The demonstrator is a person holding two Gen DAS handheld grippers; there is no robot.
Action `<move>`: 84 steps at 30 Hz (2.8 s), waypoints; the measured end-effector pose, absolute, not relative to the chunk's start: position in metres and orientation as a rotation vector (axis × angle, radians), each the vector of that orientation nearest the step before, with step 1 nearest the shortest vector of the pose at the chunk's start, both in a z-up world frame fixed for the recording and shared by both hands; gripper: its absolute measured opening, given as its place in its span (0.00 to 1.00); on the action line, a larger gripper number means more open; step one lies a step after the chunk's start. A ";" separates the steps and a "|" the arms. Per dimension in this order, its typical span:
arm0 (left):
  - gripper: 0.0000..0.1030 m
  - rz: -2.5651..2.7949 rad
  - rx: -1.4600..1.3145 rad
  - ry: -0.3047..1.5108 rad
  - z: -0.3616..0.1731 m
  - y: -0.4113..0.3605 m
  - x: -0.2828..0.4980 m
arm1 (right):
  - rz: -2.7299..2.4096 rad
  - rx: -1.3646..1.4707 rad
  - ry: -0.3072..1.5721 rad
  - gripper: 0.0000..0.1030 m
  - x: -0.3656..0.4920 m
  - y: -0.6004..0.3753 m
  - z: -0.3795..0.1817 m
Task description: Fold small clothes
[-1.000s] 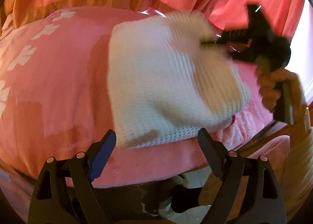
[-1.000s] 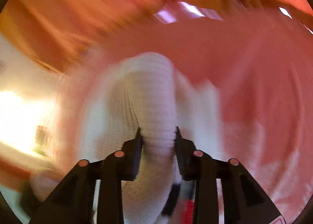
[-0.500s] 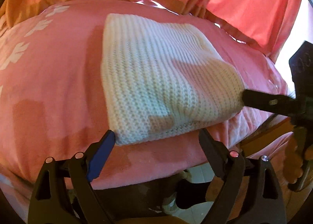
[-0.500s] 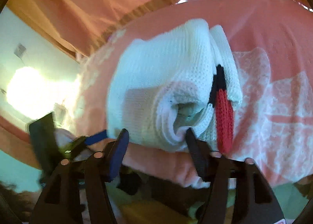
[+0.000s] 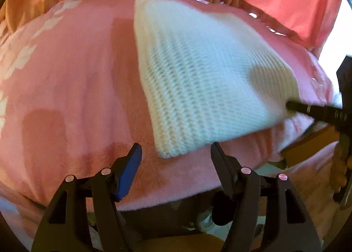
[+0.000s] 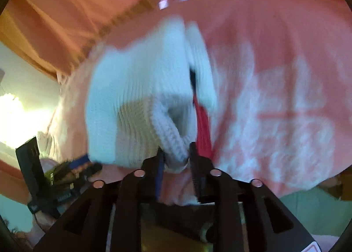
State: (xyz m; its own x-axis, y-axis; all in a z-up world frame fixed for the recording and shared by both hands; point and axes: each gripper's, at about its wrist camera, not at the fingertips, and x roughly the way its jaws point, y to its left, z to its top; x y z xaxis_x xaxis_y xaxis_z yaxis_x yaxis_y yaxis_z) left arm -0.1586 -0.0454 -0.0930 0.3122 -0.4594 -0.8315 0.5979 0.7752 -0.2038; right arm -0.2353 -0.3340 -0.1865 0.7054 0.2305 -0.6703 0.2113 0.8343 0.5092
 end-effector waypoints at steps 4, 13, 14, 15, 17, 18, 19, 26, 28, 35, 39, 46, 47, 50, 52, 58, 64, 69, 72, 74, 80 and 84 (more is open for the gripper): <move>0.74 -0.780 0.098 0.962 -0.046 -0.036 -0.162 | -0.005 0.517 0.733 0.49 -0.224 -0.345 -0.144; 0.80 -0.734 0.113 0.877 -0.026 -0.088 -0.100 | 0.009 0.425 0.871 0.54 -0.100 -0.362 -0.145; 0.80 -0.720 0.113 0.885 -0.032 -0.094 -0.091 | 0.022 0.433 0.892 0.54 -0.088 -0.360 -0.151; 0.80 -0.722 0.104 0.890 -0.036 -0.096 -0.085 | 0.036 0.457 0.915 0.52 -0.077 -0.359 -0.160; 0.80 -0.722 0.077 0.911 -0.047 -0.097 -0.074 | 0.073 0.482 0.935 0.14 -0.069 -0.357 -0.168; 0.80 -0.733 0.061 0.916 -0.050 -0.096 -0.069 | 0.074 0.471 0.902 0.14 -0.072 -0.356 -0.161; 0.80 -0.731 0.052 0.919 -0.052 -0.094 -0.069 | 0.073 0.457 0.871 0.14 -0.077 -0.354 -0.154; 0.80 -0.717 0.012 0.966 -0.067 -0.087 -0.054 | -0.037 0.406 0.958 0.21 -0.064 -0.374 -0.181; 0.80 -0.714 0.023 0.958 -0.066 -0.087 -0.056 | -0.025 0.431 0.904 0.22 -0.082 -0.373 -0.166; 0.81 -0.713 0.020 0.942 -0.063 -0.082 -0.065 | 0.064 0.524 0.722 0.33 -0.210 -0.349 -0.144; 0.81 -0.704 0.030 0.951 -0.067 -0.085 -0.069 | 0.058 0.496 0.854 0.00 -0.223 -0.319 -0.186; 0.81 -0.686 0.073 0.920 -0.067 -0.085 -0.084 | -0.053 0.512 0.925 0.00 -0.221 -0.331 -0.219; 0.81 -0.688 0.080 0.921 -0.068 -0.085 -0.085 | -0.056 0.498 0.932 0.00 -0.222 -0.328 -0.216; 0.82 -0.703 0.078 0.914 -0.065 -0.086 -0.089 | -0.060 0.505 0.900 0.13 -0.228 -0.328 -0.197; 0.87 -0.711 0.053 0.901 -0.062 -0.083 -0.089 | -0.103 0.474 0.827 0.47 -0.234 -0.334 -0.173; 0.88 -0.691 0.008 0.939 -0.065 -0.082 -0.078 | -0.078 0.407 0.785 0.79 -0.196 -0.359 -0.148; 0.88 -0.668 0.022 0.964 -0.072 -0.088 -0.070 | -0.014 0.502 0.919 0.79 -0.142 -0.362 -0.194; 0.89 -0.675 0.005 1.020 -0.084 -0.096 -0.062 | 0.009 0.537 0.940 0.79 -0.134 -0.358 -0.208; 0.90 -0.689 -0.030 1.071 -0.093 -0.100 -0.056 | 0.023 0.558 0.940 0.80 -0.131 -0.355 -0.209; 0.90 -0.693 -0.054 1.099 -0.098 -0.100 -0.053 | 0.039 0.597 0.941 0.81 -0.130 -0.358 -0.212; 0.91 -0.712 -0.151 1.171 -0.109 -0.093 -0.044 | 0.110 0.732 0.886 0.81 -0.140 -0.380 -0.205; 0.91 -0.724 -0.171 1.174 -0.109 -0.092 -0.043 | 0.133 0.787 0.841 0.83 -0.141 -0.394 -0.201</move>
